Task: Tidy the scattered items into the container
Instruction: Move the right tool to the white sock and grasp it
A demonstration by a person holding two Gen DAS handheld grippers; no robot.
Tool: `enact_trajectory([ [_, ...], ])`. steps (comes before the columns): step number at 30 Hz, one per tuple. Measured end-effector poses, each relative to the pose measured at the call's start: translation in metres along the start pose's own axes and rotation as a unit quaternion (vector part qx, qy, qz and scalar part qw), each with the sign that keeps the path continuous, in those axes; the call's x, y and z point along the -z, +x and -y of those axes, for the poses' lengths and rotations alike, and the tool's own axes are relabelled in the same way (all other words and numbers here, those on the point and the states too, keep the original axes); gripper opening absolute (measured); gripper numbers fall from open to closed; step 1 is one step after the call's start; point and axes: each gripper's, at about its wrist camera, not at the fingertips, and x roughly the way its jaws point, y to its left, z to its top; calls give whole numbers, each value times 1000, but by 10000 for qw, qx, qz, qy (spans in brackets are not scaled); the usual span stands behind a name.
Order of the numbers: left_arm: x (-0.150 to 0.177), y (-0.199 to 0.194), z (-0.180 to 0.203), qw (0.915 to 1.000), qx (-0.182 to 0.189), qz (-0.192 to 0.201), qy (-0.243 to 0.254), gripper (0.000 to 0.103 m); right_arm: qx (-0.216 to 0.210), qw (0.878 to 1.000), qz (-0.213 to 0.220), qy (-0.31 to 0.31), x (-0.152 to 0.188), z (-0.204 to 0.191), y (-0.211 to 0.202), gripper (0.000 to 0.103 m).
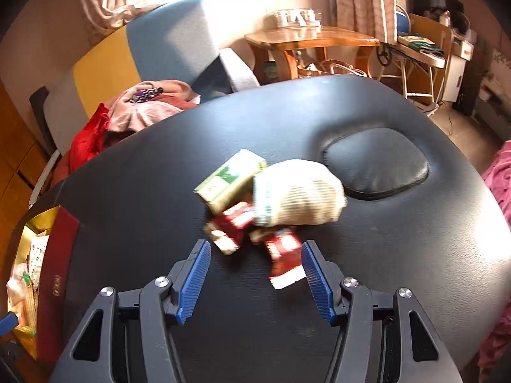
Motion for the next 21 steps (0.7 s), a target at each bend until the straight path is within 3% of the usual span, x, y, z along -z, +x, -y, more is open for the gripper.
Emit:
enact_trajectory([
  [5, -30, 40, 30, 9994, 231, -221, 117, 54, 185, 9996, 208, 48, -12, 36, 1, 60],
  [11, -45, 84, 54, 9978, 305, -522, 286, 54, 165, 9989, 253, -354, -55, 43, 27, 60],
  [16, -42, 108, 59, 9962, 296, -774, 276, 54, 84, 9979, -213, -611, -76, 40, 70, 60],
  [21, -32, 119, 57, 9949, 241, -948, 262, 54, -338, 9971, -422, -540, -60, 49, 68, 59],
])
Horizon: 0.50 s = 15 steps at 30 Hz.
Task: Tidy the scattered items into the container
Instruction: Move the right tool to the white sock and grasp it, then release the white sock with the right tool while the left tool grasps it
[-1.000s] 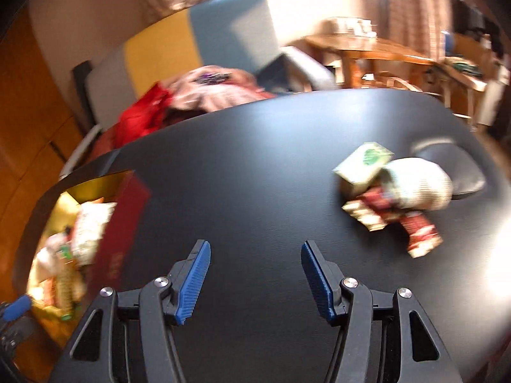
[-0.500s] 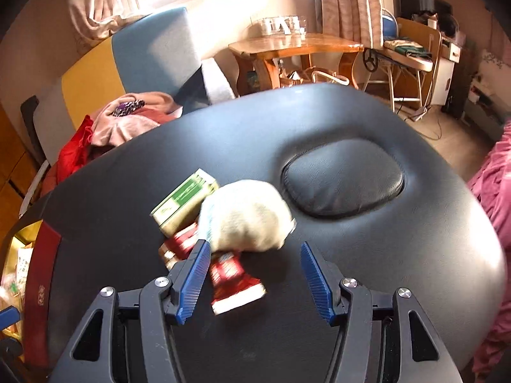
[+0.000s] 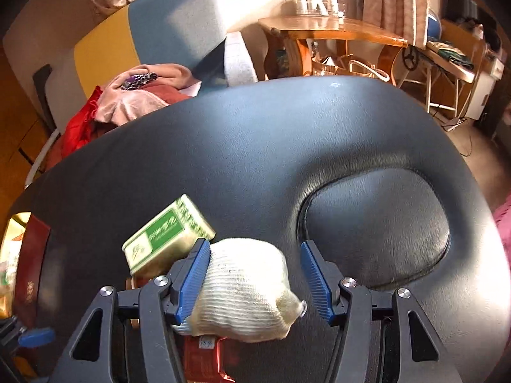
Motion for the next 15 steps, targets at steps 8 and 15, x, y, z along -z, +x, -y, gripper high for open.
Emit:
enact_trajectory([
  [8, 18, -5, 1, 10000, -22, -24, -57, 54, -458, 9975, 44, 545, 77, -9, -30, 60],
  [15, 40, -26, -12, 9997, -165, 24, -187, 54, -381, 9991, 159, 123, 117, -70, -47, 60],
])
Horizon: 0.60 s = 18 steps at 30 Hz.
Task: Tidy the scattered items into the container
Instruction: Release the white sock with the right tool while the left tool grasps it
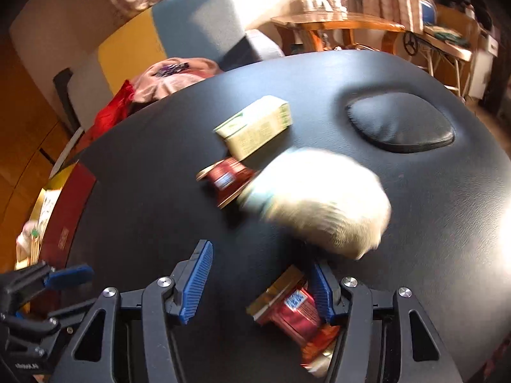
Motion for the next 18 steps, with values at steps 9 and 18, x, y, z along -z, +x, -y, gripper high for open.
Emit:
enact_trajectory([
  [9, -17, -29, 0, 9990, -40, 367, 245, 54, -382, 9981, 275, -401, 19, -36, -28, 59],
  [18, -93, 3, 67, 9903, 573, 181, 1250, 59, 320, 9974, 530, 361, 25, 44, -67, 59],
])
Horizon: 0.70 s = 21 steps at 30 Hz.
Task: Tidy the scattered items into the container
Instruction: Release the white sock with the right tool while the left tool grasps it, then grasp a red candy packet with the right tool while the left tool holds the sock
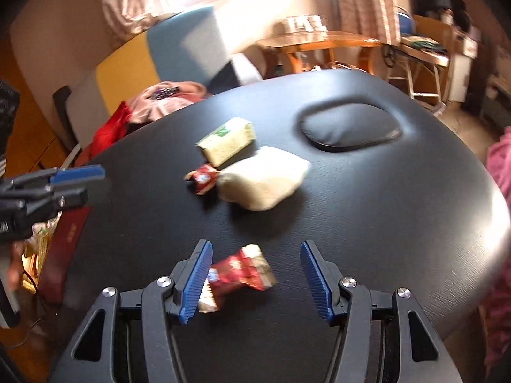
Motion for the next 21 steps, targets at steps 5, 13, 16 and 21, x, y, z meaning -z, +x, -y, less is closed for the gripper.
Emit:
enact_trajectory([
  [5, -33, 49, 28, 9983, 140, -307, 484, 61, 21, 9993, 59, 370, 4, 25, -3, 60],
  [13, -47, 106, 43, 9911, -132, -819, 1037, 62, -110, 9974, 134, 706, 7, 44, 1, 62],
  [16, -48, 113, 40, 9917, -100, -826, 975, 62, -140, 9970, 138, 748, 7, 47, 5, 62],
  [21, -43, 110, 43, 9924, -70, -639, 1051, 56, -161, 9971, 193, 721, 7, 44, 4, 62],
])
